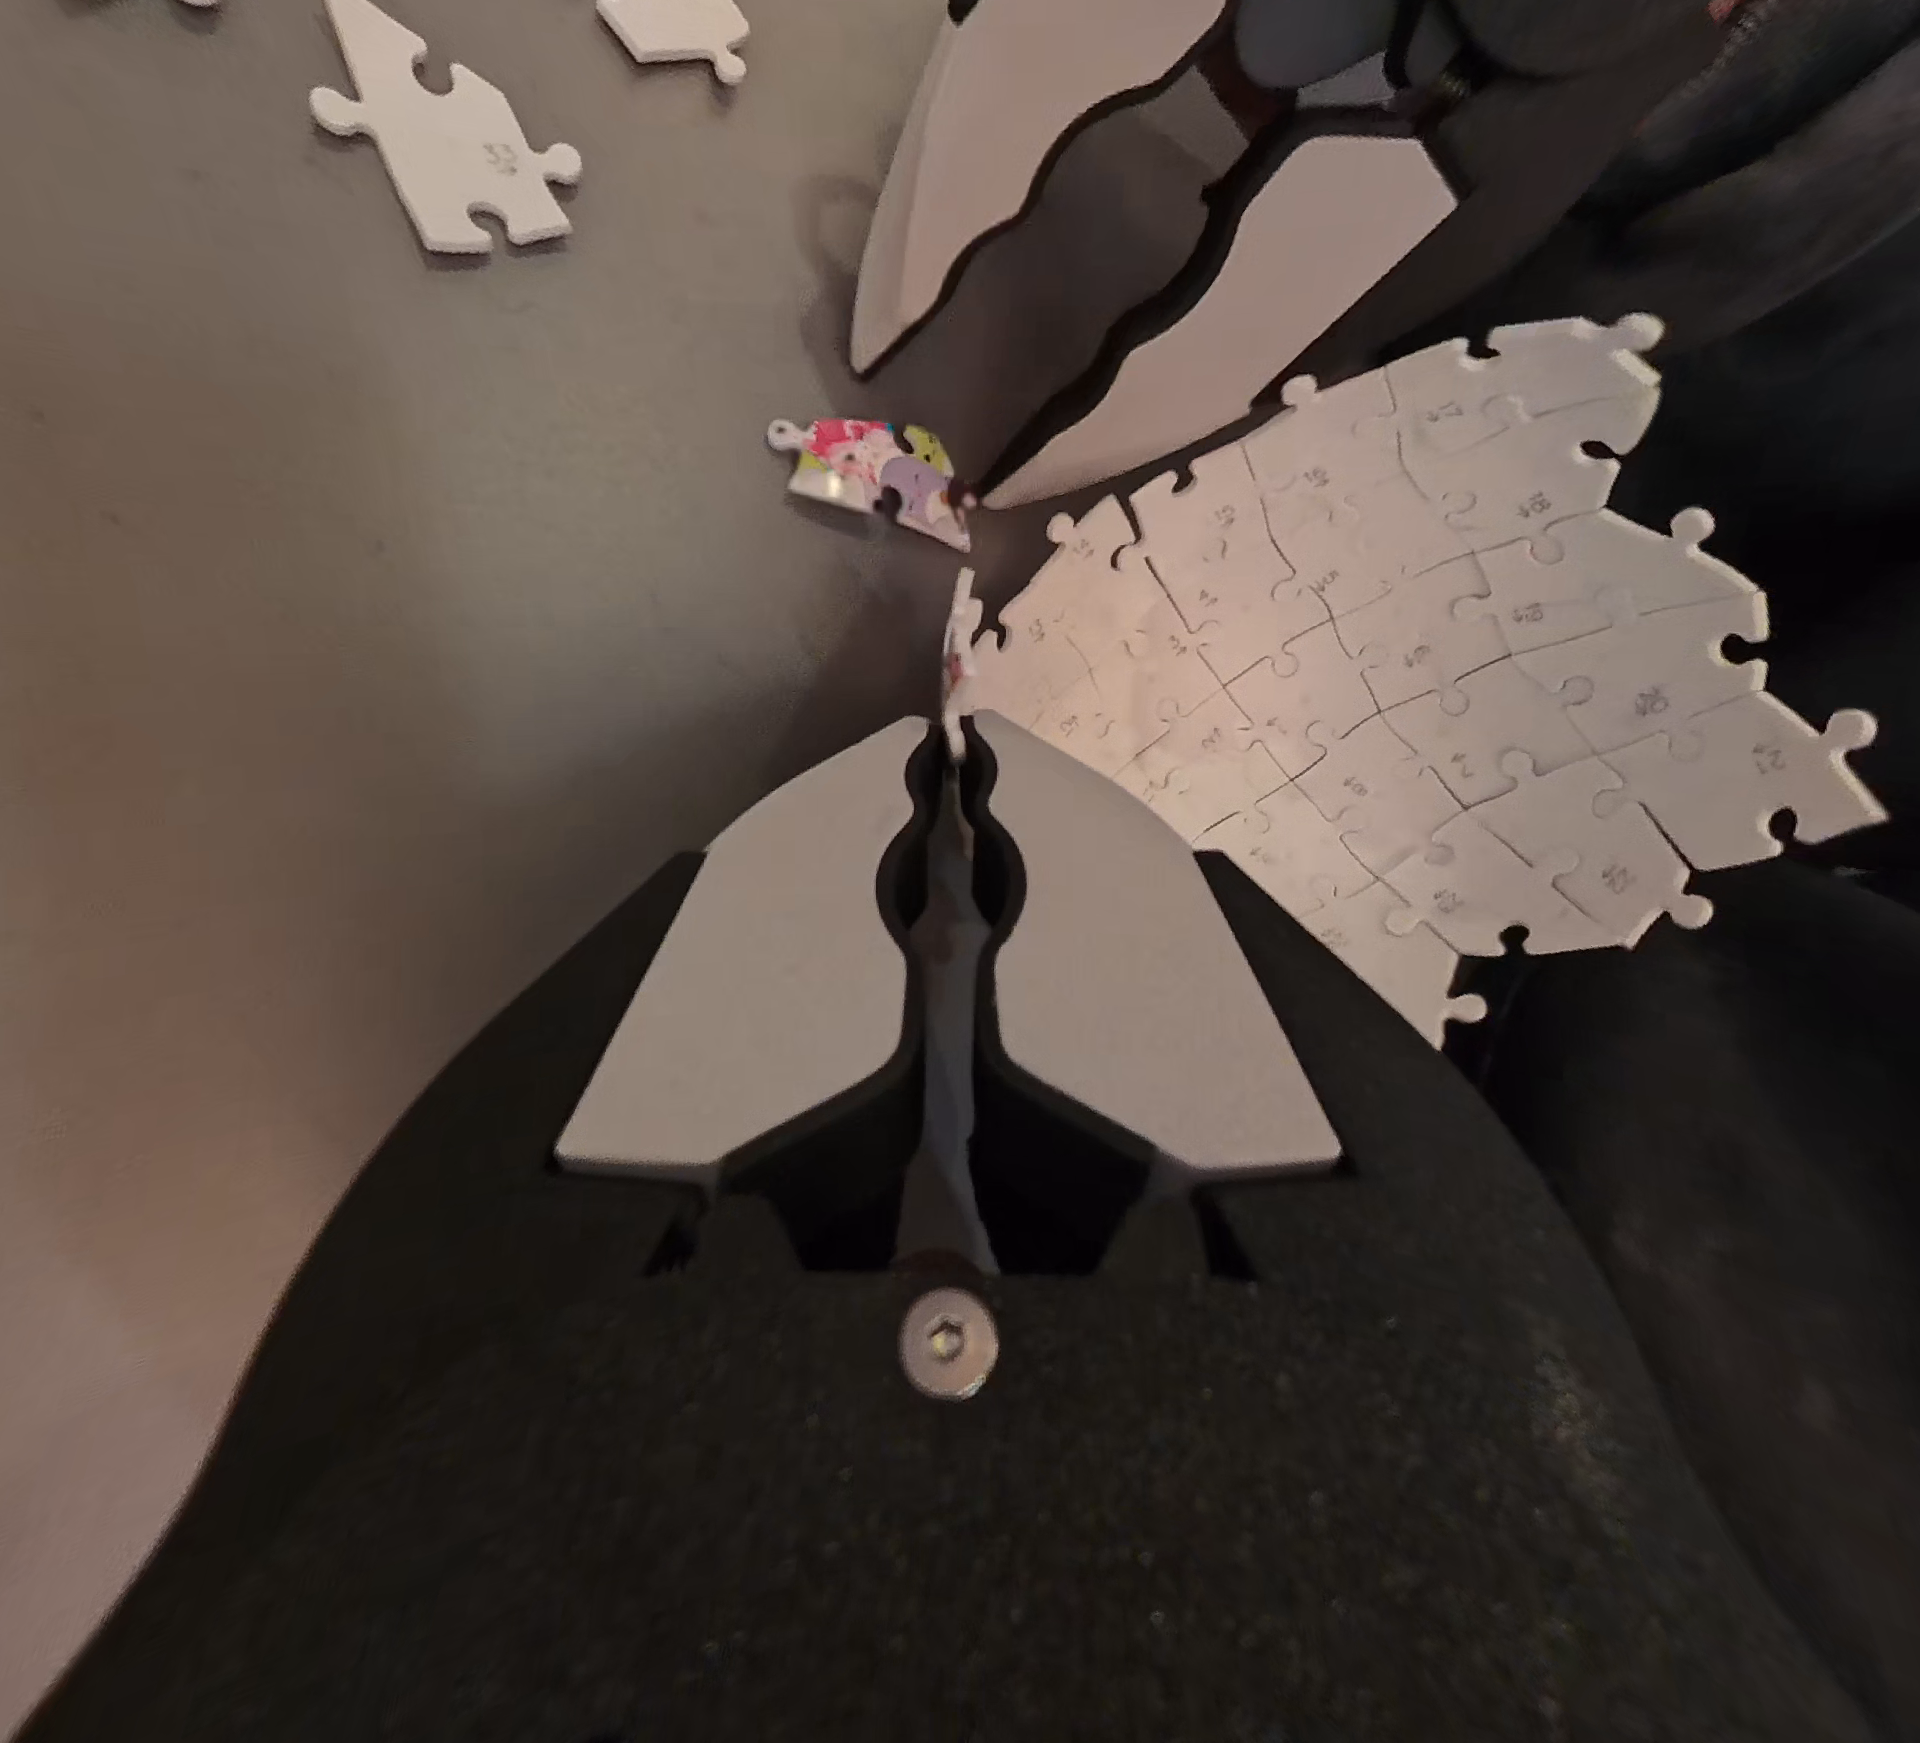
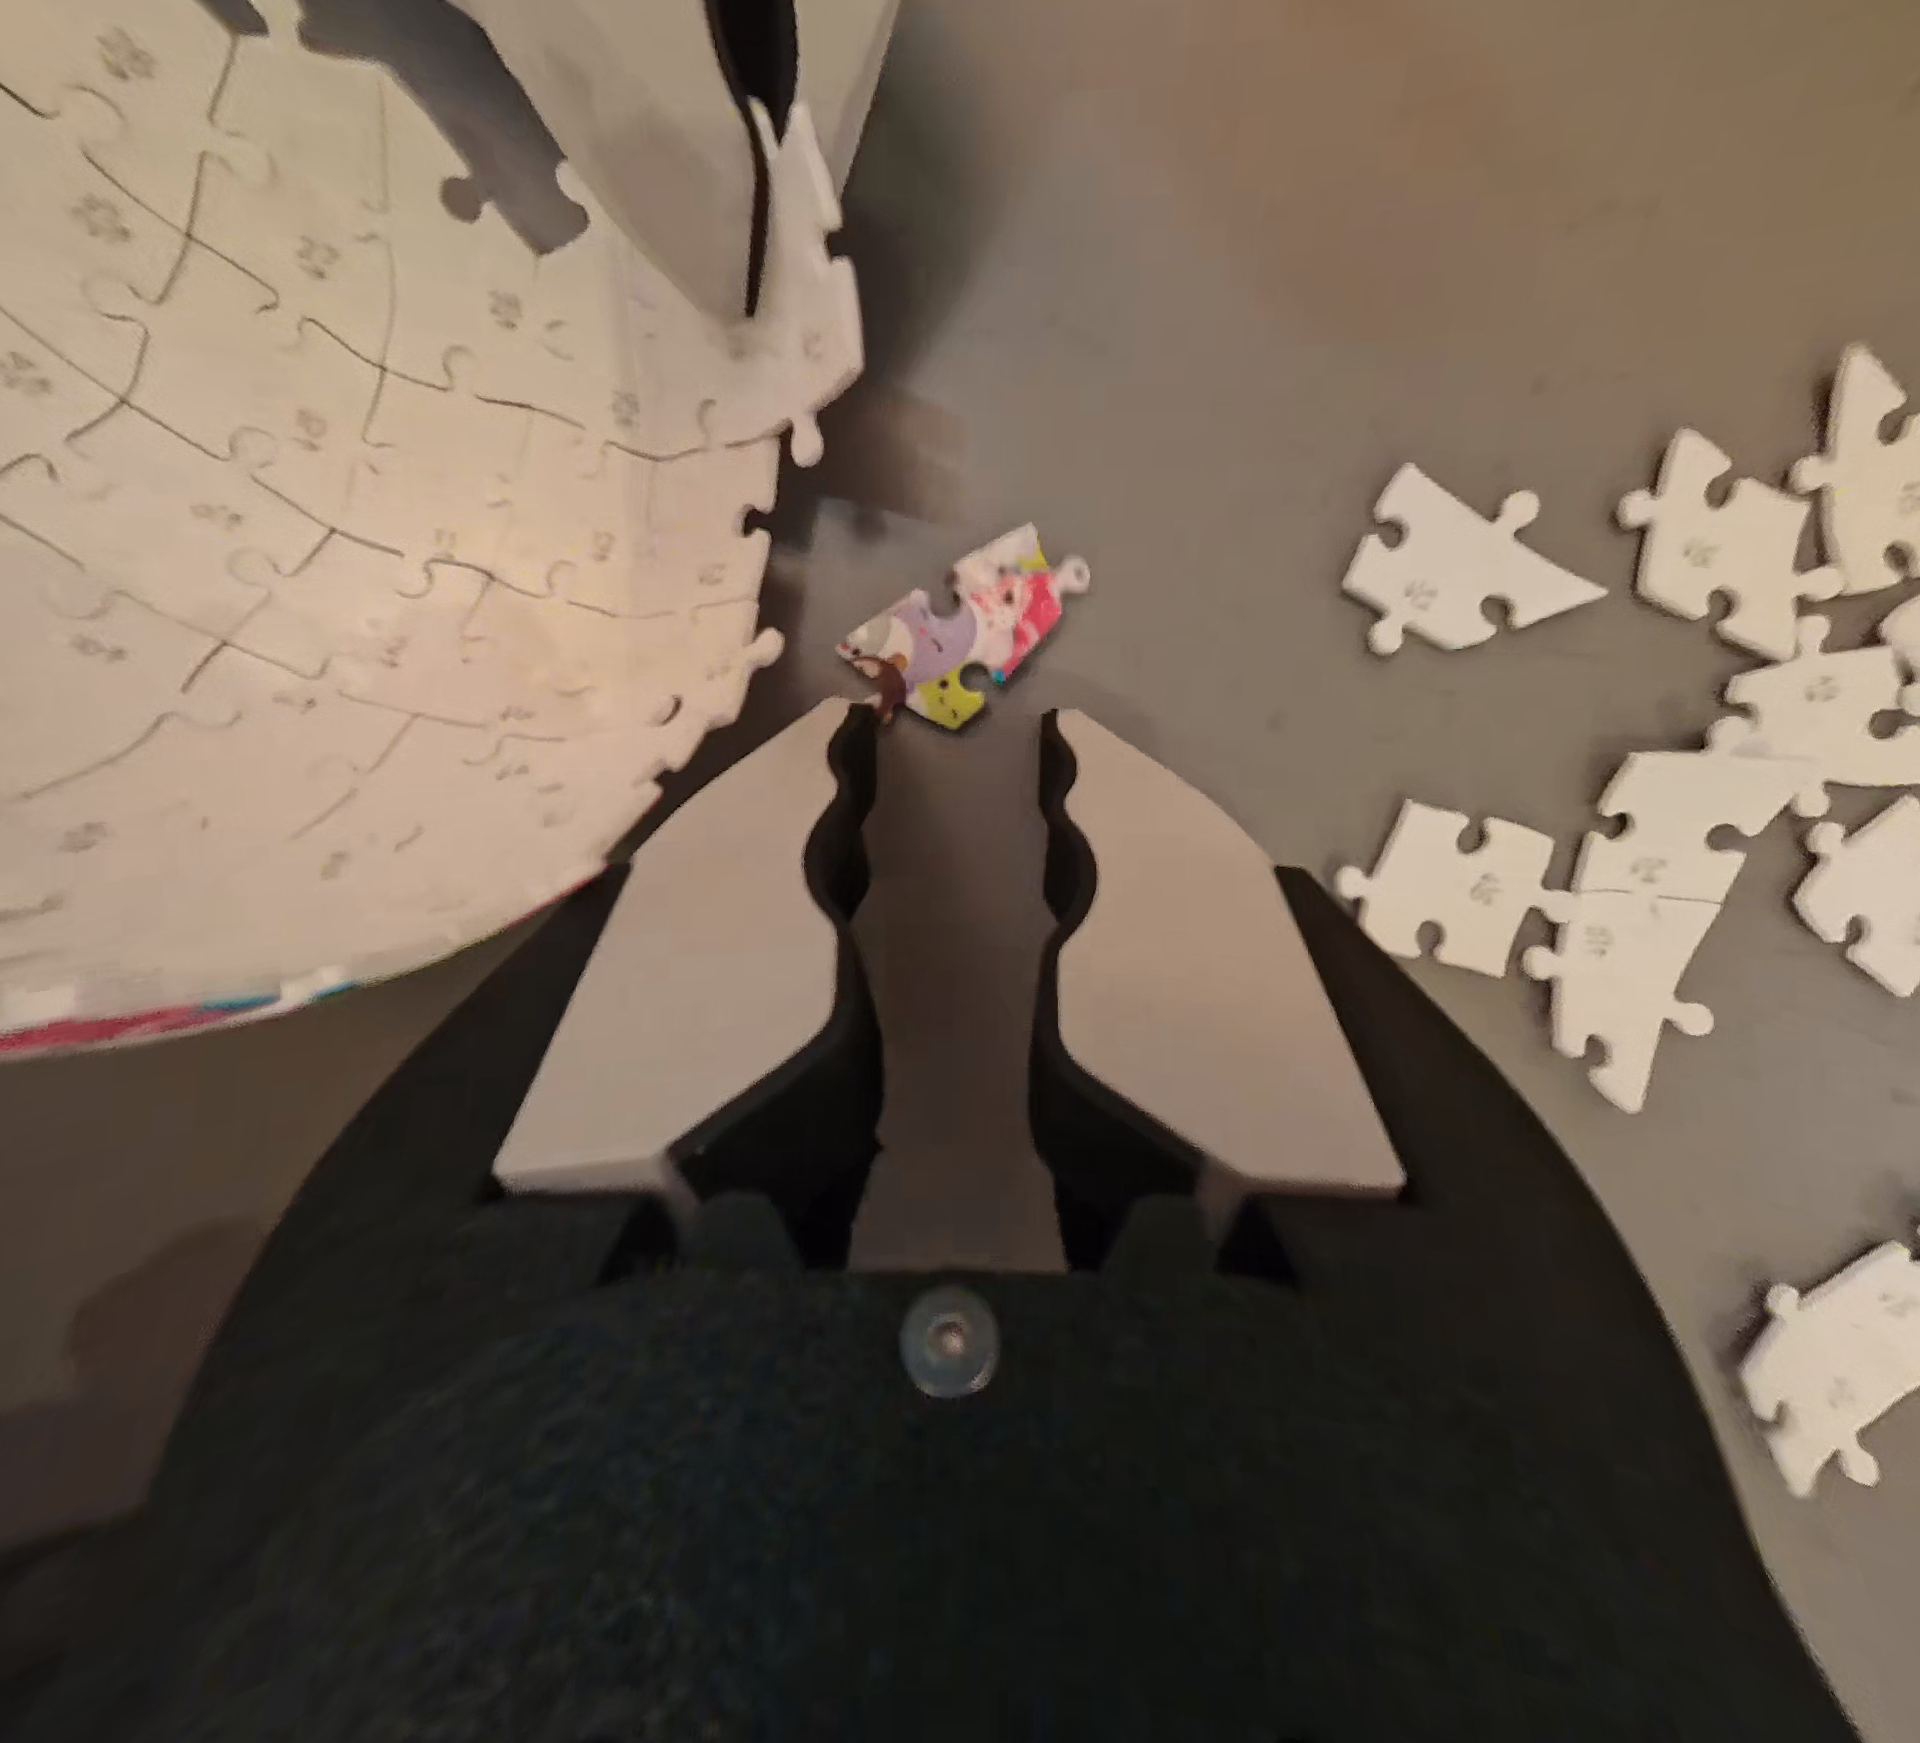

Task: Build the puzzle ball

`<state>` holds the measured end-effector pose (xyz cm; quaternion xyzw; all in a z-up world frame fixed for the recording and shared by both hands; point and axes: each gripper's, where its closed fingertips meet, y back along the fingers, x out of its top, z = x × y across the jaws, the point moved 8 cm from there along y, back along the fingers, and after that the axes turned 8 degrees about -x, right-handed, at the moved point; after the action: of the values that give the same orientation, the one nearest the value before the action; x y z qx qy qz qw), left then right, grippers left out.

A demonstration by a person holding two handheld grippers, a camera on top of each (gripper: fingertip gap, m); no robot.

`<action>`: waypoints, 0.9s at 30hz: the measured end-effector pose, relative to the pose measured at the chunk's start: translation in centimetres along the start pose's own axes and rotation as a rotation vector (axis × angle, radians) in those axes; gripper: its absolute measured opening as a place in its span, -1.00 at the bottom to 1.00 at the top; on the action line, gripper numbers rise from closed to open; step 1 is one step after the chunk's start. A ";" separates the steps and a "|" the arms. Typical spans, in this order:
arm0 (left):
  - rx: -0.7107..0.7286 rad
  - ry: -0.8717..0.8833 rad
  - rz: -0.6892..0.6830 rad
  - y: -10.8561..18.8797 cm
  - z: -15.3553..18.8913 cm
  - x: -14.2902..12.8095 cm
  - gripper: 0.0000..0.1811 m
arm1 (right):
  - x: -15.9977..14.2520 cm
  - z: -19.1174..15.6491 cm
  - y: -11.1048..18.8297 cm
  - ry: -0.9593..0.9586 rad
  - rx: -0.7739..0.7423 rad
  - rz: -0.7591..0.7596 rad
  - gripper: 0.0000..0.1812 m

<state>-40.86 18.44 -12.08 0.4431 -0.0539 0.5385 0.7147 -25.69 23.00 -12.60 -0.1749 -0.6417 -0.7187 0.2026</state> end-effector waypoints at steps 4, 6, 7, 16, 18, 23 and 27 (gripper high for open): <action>0.002 0.002 0.001 0.1 0.1 -0.2 -0.98 | 0.1 0.0 -0.1 0.016 -0.079 0.043 -0.67; 0.003 0.005 0.005 0.2 0.1 -0.3 -0.98 | -0.4 0.3 0.1 0.013 -0.115 0.038 -0.75; 0.004 0.006 0.007 0.3 0.1 -0.4 -0.98 | -0.7 0.6 0.3 0.008 -0.143 0.031 -0.79; -0.001 0.012 0.012 0.5 -0.1 -0.5 -0.98 | -0.1 0.3 -0.2 -0.040 -0.161 0.071 -0.64; 0.000 0.011 0.013 0.5 -0.1 -0.5 -0.98 | 0.1 0.4 -0.4 -0.062 -0.166 0.082 -0.65; 0.001 0.008 0.012 0.5 0.0 -0.5 -0.98 | -0.6 0.5 0.1 -0.010 -0.238 0.061 -1.00; 0.001 0.008 0.013 0.5 -0.1 -0.4 -0.98 | -0.3 1.0 1.7 -0.055 -0.236 0.122 -1.00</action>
<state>-41.44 18.18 -12.10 0.4407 -0.0537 0.5448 0.7114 -24.55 23.89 -11.21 -0.2559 -0.5463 -0.7704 0.2063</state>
